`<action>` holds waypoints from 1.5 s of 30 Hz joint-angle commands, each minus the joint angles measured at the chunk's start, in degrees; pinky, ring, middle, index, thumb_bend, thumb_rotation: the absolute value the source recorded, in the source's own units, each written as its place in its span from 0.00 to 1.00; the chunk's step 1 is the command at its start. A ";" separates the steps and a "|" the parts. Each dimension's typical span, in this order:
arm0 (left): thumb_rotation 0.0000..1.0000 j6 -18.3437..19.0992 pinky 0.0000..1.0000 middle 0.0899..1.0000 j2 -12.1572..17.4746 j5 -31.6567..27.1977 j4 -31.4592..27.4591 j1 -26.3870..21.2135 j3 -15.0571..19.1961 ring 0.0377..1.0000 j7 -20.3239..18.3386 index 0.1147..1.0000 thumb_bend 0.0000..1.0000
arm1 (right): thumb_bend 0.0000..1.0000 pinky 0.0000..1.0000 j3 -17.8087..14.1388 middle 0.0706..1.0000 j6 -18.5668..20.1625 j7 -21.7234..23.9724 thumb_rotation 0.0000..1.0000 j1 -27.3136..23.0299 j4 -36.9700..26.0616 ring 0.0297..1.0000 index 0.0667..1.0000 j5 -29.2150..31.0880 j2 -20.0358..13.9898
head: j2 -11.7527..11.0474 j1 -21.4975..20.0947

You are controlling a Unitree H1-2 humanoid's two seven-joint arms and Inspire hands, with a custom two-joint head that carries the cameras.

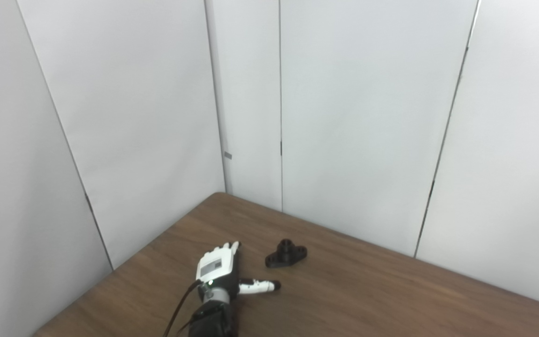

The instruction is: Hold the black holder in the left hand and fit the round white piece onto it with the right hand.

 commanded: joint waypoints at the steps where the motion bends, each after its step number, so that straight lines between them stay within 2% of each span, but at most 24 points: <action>1: 0.57 -0.07 1.00 1.00 0.54 -2.23 1.87 -1.27 -1.38 1.00 1.22 0.97 1.00 | 0.34 0.93 -0.03 1.00 0.76 0.17 0.63 6.45 -1.30 1.00 1.00 -0.16 1.28 | 0.18 -0.31; 8: 0.55 -1.46 1.00 1.00 1.53 -7.24 6.59 -3.69 -4.29 1.00 5.34 0.97 1.00 | 0.36 0.89 0.12 1.00 -1.34 1.42 0.62 8.91 -1.63 0.98 0.97 -0.01 1.17 | 1.25 -1.81; 16: 0.50 -3.16 1.00 1.00 1.40 -10.34 9.06 -6.02 -7.94 1.00 7.95 0.95 1.00 | 0.33 0.87 0.55 1.00 -1.29 0.90 0.60 10.47 -3.80 0.98 0.98 -0.48 2.17 | 2.01 -3.17; 19: 0.50 -2.94 1.00 1.00 1.34 -11.07 9.49 -6.50 -9.36 1.00 8.43 0.94 1.00 | 0.32 0.89 0.61 1.00 -0.91 0.80 0.59 11.01 -4.71 0.97 0.98 -0.28 2.51 | 2.32 -3.59; 24: 0.51 -2.30 1.00 1.00 1.22 -12.27 9.60 -6.97 -11.39 1.00 7.58 0.95 1.00 | 0.33 0.85 0.81 0.97 -1.63 1.13 0.61 12.06 -5.16 0.94 0.97 -0.24 2.67 | 2.80 -4.04; 35: 0.47 -2.59 1.00 1.00 0.13 -14.80 10.65 -7.45 -13.20 1.00 8.42 0.93 1.00 | 0.35 0.84 0.98 0.96 -1.38 0.92 0.59 13.01 -6.34 0.93 0.96 0.06 3.24 | 3.49 -5.04; 40: 0.46 -2.49 1.00 1.00 -0.05 -15.09 10.60 -7.20 -13.51 1.00 8.93 0.92 1.00 | 0.36 0.87 1.13 0.97 -2.46 1.73 0.60 13.64 -6.26 0.95 0.98 0.27 2.78 | 3.92 -5.47; 45: 0.46 -2.76 1.00 1.00 0.11 -15.20 11.42 -7.19 -13.88 1.00 9.96 0.88 1.00 | 0.36 0.85 1.16 0.97 -3.35 2.22 0.59 14.00 -6.10 0.94 0.99 0.13 2.48 | 4.19 -5.64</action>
